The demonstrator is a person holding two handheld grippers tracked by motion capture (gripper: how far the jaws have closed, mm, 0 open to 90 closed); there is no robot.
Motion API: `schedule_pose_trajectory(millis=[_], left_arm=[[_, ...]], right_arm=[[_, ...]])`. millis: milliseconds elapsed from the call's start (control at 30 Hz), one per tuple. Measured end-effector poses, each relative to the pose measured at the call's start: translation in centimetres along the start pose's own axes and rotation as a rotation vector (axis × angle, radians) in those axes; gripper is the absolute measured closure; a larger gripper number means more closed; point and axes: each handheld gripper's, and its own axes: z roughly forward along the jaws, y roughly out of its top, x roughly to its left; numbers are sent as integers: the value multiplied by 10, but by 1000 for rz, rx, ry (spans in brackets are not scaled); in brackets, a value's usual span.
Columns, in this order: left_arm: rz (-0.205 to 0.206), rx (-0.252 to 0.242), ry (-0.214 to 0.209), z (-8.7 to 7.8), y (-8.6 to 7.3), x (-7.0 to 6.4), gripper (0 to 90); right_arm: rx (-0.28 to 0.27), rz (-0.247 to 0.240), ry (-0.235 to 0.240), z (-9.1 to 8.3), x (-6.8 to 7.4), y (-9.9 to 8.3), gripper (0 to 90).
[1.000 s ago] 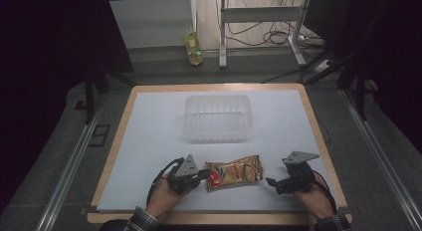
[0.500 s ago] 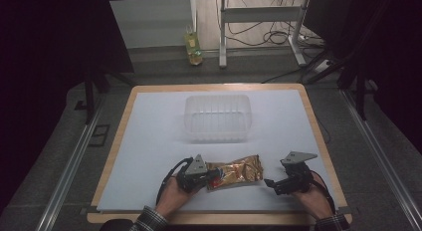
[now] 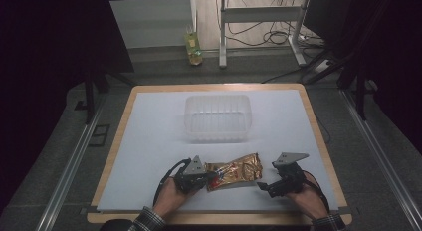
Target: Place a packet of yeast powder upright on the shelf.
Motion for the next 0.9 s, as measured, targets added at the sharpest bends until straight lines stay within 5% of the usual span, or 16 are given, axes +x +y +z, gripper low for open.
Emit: schedule_pose_trajectory(millis=[200,600,900], left_arm=[[37,17,33,0,-1,-4,898],[26,26,31,0,-1,-4,897],[20,28,22,-1,-1,-2,896]], right_arm=[[17,2,73,12,6,8,30],[34,19,183,30,14,25,30],[30,27,201,37,14,43,30]])
